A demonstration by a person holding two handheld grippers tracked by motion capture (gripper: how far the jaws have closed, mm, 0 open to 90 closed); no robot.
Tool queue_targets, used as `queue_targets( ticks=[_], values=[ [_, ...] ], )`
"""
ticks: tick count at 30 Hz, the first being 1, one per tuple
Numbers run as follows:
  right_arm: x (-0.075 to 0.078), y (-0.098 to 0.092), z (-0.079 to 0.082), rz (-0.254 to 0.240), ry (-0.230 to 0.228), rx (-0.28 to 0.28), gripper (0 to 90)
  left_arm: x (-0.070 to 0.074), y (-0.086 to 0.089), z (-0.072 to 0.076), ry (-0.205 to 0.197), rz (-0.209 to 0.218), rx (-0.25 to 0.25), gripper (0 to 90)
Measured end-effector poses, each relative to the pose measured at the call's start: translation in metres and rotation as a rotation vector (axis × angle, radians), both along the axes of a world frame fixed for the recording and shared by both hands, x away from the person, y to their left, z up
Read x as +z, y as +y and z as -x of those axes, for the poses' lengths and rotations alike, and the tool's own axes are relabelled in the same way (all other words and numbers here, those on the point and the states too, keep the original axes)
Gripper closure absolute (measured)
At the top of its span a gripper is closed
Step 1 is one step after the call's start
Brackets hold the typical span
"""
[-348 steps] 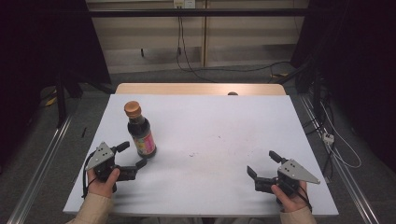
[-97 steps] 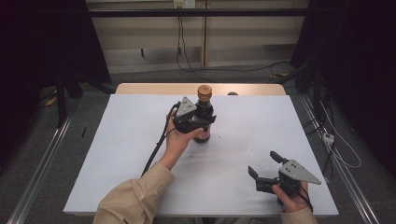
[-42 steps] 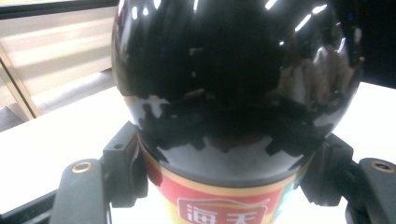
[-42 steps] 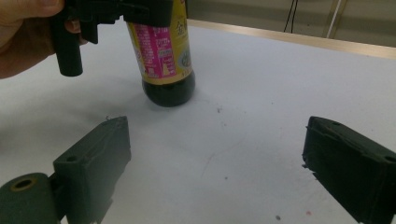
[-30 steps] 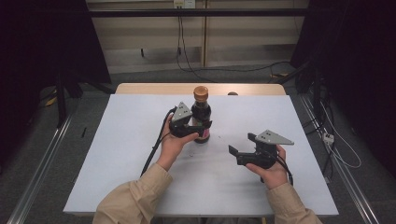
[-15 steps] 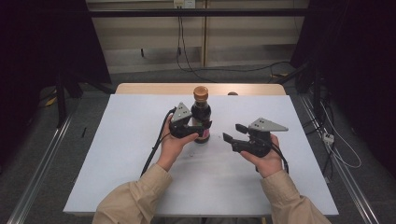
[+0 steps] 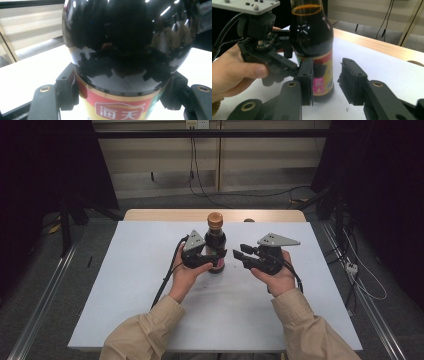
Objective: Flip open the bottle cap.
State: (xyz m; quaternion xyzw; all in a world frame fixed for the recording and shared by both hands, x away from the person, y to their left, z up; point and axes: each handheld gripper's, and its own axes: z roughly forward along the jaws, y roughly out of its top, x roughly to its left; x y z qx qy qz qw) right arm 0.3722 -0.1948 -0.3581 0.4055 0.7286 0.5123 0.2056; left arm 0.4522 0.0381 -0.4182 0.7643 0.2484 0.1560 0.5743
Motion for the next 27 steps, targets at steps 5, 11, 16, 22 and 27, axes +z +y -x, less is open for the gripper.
queue_targets(
  ticks=[5,11,16,22,27],
  values=[
    [0.007,0.001,-0.01,-0.029,0.029,0.005,70.3,0.0,0.0,0.0,-0.003,-0.005,-0.001,30.0],
    [0.013,-0.001,-0.02,-0.048,0.058,0.001,83.1,0.0,0.0,0.0,0.002,-0.002,0.002,30.0],
    [0.017,-0.002,-0.025,-0.017,0.051,0.0,90.0,0.0,0.0,0.0,-0.001,-0.005,0.001,30.0],
    [0.026,0.0,-0.031,-0.028,0.04,0.023,90.0,0.0,0.0,0.001,-0.002,-0.009,0.001,30.0],
    [0.033,0.005,-0.034,-0.035,0.03,0.056,90.0,0.0,0.0,0.001,0.003,-0.005,0.003,30.0]
  ],
)
